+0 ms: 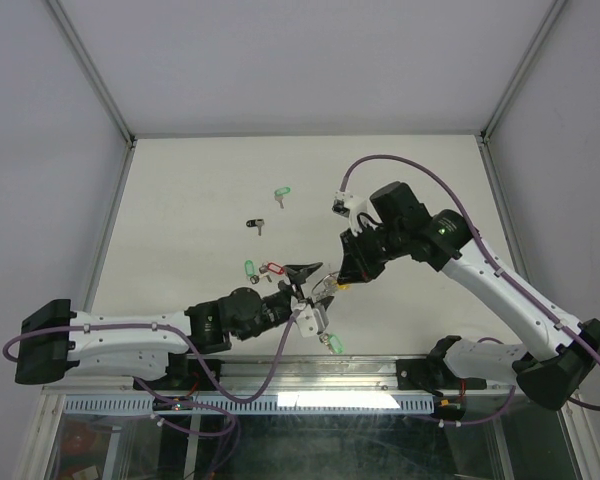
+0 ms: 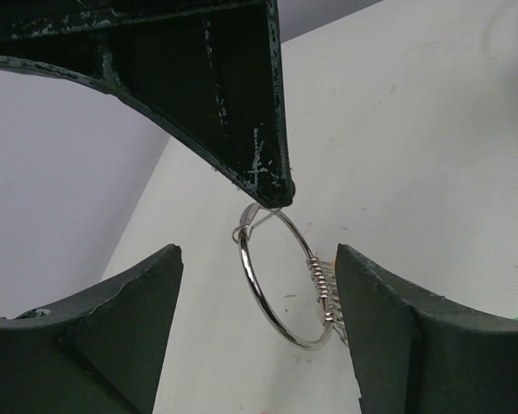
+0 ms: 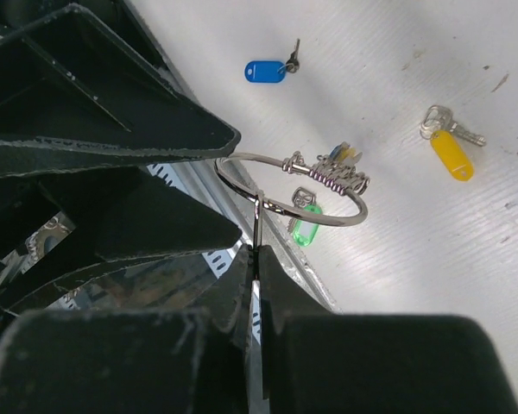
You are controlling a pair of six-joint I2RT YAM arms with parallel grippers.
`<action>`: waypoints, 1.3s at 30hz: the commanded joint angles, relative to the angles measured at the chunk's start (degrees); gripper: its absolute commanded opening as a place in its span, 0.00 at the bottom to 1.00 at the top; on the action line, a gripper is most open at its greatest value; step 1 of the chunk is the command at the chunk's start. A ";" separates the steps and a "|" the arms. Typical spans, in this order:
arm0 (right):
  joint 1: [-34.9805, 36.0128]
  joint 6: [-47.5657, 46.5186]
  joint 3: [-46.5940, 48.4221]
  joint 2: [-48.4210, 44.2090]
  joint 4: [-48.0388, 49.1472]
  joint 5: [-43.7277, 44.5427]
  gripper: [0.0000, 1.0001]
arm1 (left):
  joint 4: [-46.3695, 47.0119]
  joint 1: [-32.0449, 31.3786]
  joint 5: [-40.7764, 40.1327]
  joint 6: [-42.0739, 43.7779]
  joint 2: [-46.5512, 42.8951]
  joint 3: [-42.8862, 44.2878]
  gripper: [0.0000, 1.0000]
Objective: Put the keys on the keyring
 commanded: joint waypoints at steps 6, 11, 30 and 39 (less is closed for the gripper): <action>-0.01 0.16 2.75 -0.59 -1.61 -5.98 0.00 | 3.48 -0.66 -0.85 8.22 3.92 5.62 0.55; -0.01 -0.18 3.31 -0.37 -2.50 -7.79 0.00 | 1.45 -0.70 -0.37 10.97 5.43 6.44 0.52; -0.01 -0.56 3.26 0.10 -2.74 -7.79 0.00 | -5.12 -2.11 0.88 15.74 6.96 9.04 0.11; -0.01 -0.25 3.68 -1.23 -1.54 -6.05 0.00 | -4.97 -2.38 -1.12 12.49 6.46 9.16 0.00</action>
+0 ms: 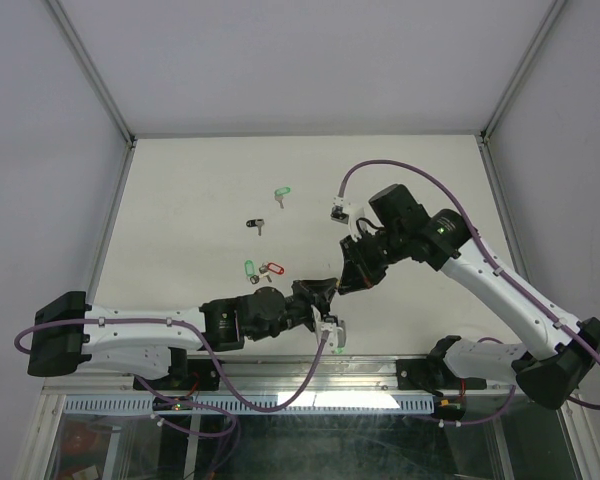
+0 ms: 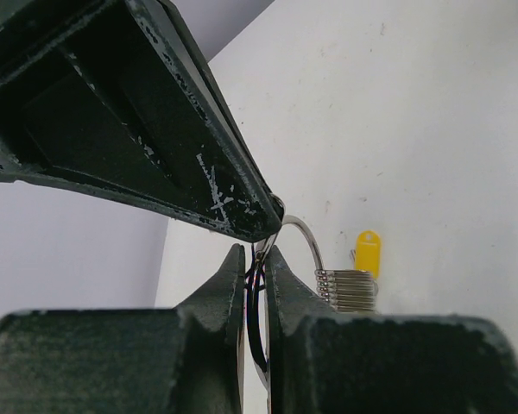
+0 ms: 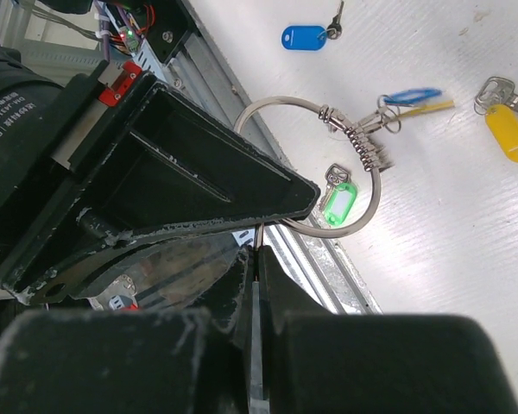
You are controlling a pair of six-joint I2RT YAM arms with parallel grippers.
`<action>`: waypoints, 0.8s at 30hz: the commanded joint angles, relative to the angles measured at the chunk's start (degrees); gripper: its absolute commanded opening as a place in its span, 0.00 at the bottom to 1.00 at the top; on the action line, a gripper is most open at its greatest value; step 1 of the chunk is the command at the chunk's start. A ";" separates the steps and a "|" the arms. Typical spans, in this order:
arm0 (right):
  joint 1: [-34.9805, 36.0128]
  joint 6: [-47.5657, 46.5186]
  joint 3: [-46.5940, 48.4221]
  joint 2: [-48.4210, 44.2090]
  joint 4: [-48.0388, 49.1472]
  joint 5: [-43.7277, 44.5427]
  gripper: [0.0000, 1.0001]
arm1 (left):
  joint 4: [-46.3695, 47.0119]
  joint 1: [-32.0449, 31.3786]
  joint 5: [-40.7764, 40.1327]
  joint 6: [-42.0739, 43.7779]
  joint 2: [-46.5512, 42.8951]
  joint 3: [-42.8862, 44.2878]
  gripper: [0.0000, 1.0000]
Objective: Put the keys on the keyring
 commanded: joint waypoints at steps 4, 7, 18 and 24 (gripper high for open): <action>-0.01 1.92 2.90 -4.38 6.26 4.46 0.17 | 2.31 -0.59 -4.47 -9.52 -1.52 3.78 0.00; -0.10 4.01 1.44 -8.07 11.11 9.23 0.32 | 2.22 -0.56 -6.45 -16.23 -2.15 4.34 0.00; -0.09 15.87 -5.71 -18.36 24.79 19.60 0.69 | 1.70 -0.47 -14.41 -40.65 -1.98 7.13 0.00; -0.09 16.51 -4.74 -15.99 23.15 14.83 0.56 | -1.34 -0.50 -19.09 -42.71 1.33 10.81 0.00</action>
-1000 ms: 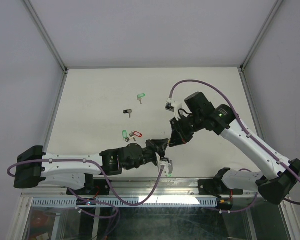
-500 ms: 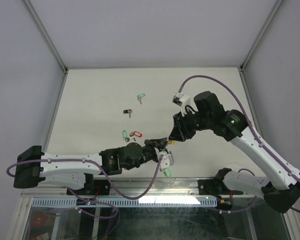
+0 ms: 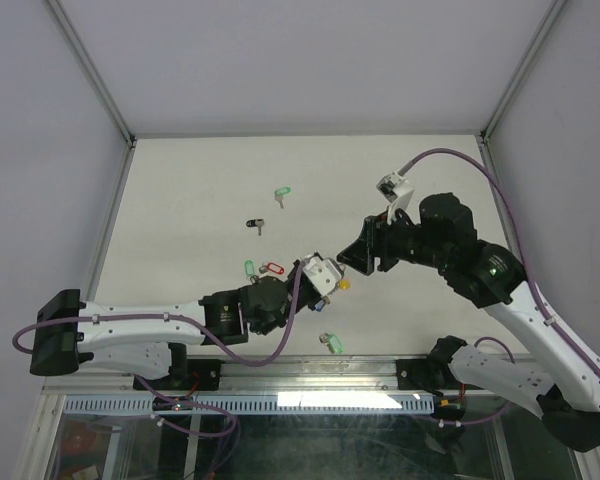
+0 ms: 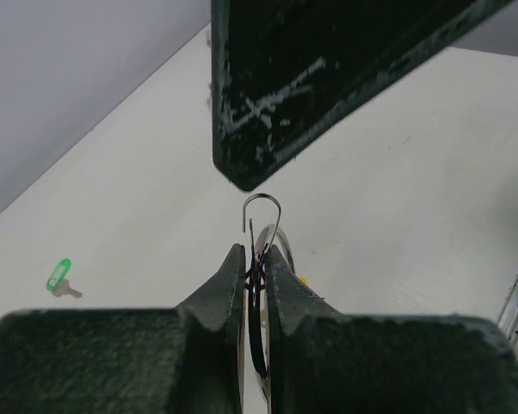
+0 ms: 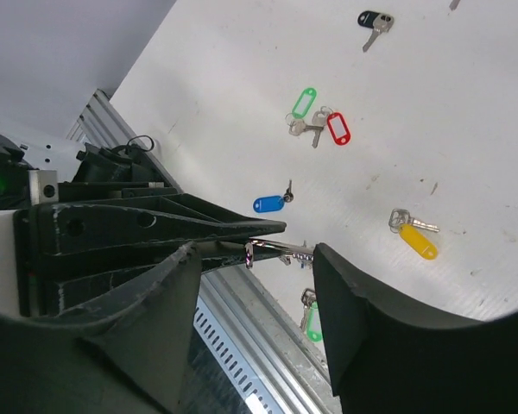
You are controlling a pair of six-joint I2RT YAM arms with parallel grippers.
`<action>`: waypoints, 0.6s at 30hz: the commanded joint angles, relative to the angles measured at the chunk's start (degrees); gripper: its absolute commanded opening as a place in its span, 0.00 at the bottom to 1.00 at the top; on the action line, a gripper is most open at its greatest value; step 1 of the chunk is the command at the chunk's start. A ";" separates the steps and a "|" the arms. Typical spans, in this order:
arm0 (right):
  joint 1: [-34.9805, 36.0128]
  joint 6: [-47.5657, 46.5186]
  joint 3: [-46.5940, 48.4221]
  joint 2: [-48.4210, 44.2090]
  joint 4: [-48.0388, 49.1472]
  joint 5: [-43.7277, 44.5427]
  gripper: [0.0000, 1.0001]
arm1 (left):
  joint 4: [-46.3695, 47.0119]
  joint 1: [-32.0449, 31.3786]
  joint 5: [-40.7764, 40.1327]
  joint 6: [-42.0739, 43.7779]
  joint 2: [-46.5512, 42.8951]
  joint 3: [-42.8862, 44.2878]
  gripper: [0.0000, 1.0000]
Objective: Put the keys on the keyring
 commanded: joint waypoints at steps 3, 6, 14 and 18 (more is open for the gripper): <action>-0.05 0.80 1.46 3.50 0.58 -2.53 0.49 | 1.18 -0.48 -4.53 -3.63 1.36 4.20 0.00; -0.10 0.69 0.75 3.49 1.37 -3.22 0.44 | 1.19 -0.53 -4.41 -2.83 1.73 4.65 0.00; -0.03 1.01 -0.32 4.39 2.81 -5.58 0.37 | 1.14 -0.47 -3.45 -2.49 1.92 5.02 0.00; -0.05 1.00 -0.75 5.12 2.90 -6.45 0.36 | 1.12 -0.47 -3.69 -2.45 1.91 5.22 0.00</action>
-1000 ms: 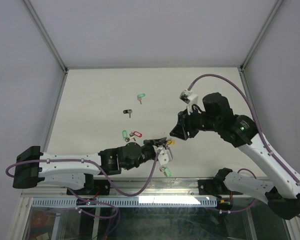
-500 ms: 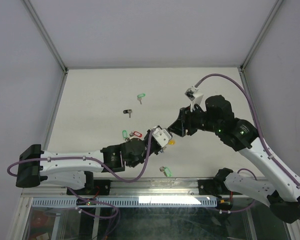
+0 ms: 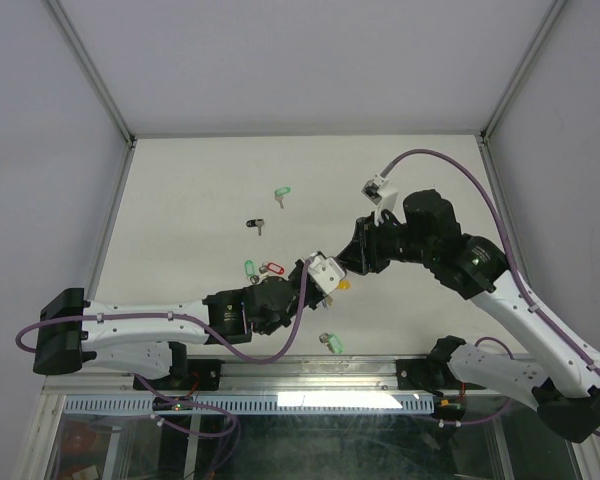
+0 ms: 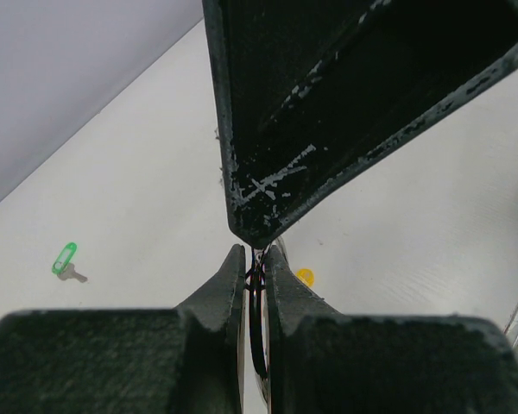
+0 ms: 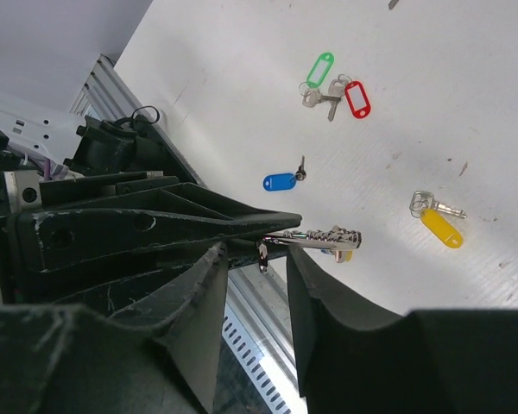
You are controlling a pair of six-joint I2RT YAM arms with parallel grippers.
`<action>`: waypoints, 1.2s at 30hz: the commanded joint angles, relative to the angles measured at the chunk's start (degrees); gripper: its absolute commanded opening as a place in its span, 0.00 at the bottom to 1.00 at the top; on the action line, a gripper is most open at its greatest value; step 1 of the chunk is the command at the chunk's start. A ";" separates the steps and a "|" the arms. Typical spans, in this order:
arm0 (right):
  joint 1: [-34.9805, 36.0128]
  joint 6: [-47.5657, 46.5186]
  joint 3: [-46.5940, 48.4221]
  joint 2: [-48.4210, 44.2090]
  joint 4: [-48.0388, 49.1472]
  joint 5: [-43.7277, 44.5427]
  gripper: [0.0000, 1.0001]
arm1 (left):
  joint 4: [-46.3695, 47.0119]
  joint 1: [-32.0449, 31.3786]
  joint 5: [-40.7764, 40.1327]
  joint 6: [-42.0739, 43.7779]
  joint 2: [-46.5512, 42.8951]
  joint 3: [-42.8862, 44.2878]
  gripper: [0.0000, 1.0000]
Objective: Put the keys on the keyring
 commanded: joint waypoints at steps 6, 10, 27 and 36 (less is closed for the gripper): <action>-0.10 0.27 -0.22 1.00 3.08 -3.12 0.26 | 3.06 -0.45 -0.12 -0.26 -0.09 3.39 0.00; -0.04 0.25 -0.15 0.78 3.93 -4.03 0.00 | 3.44 -0.48 0.09 0.00 -0.17 3.09 0.00; -0.09 0.33 0.17 -0.48 4.44 -3.63 0.00 | 5.85 -0.45 2.39 2.26 -0.49 1.52 0.09; -0.10 0.51 -0.55 -3.62 6.83 0.46 0.18 | 5.82 -0.47 2.63 2.89 -1.51 0.57 0.00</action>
